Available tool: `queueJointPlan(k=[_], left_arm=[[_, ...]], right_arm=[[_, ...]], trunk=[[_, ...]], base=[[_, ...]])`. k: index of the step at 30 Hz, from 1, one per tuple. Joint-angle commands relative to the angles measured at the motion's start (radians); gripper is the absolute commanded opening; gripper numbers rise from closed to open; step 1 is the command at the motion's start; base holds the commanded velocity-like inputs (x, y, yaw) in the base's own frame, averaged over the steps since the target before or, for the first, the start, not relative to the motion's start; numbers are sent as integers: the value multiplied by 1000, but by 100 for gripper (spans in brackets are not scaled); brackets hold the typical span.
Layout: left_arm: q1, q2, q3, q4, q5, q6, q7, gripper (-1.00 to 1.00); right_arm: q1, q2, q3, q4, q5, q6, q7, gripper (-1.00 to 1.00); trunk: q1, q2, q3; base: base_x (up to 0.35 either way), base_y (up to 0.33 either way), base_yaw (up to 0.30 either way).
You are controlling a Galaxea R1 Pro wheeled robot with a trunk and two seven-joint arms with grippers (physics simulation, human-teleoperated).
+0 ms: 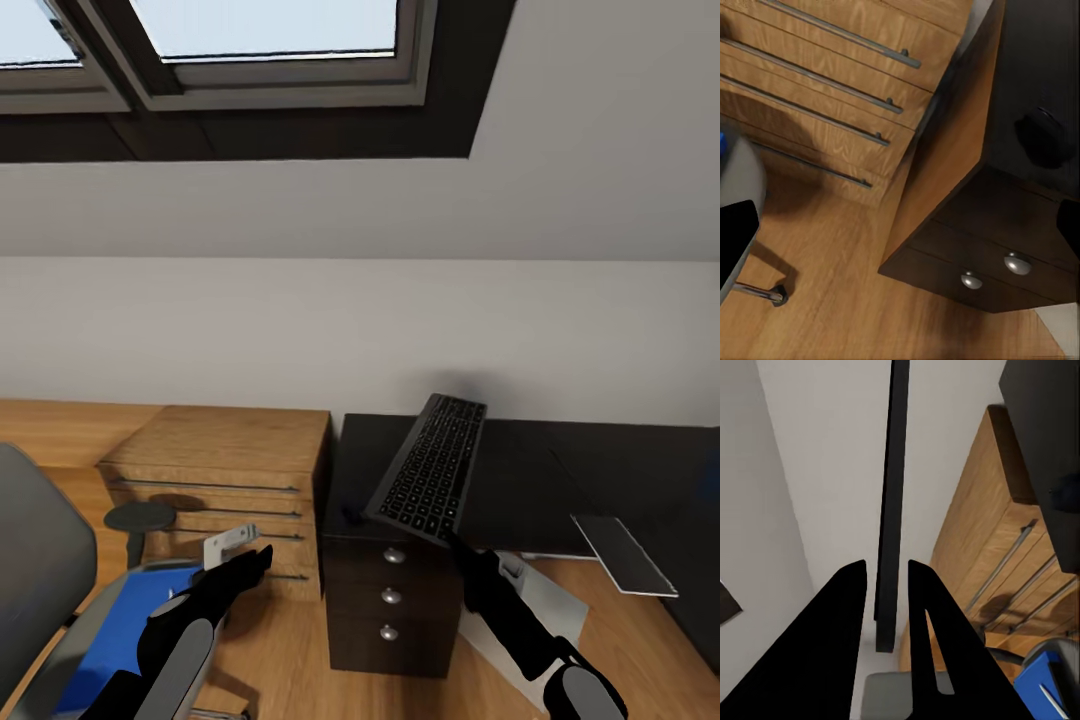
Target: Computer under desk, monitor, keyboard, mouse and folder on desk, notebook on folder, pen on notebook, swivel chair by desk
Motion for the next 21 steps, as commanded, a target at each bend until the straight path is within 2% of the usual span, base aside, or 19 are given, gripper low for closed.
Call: queueJointPlan(k=[1,8,13,21], left_arm=[[-1,1,-2,-2,9,0,10,100],[-1,5,-2,-2,7,0,10,100],[-1,5,-2,-2,7,1,10,100],[-1,5,-6,-2,4,2,8,100]], right_arm=[[-1,-1,1,0,-9,2,4,-100],[-1,-2,-1,-1,-10,3,4,-100],[-1,-12,-1,-2,-10,5,6,-100],[-1,-14,-1,-3,-10,4,7,-100]], trunk=[[0,-1,-1],[0,-1,-1],[0,-1,-1],[0,-1,-1]], base=[[0,0,-253],[-82,96,-245],[-163,161,-49],[-16,13,-3]])
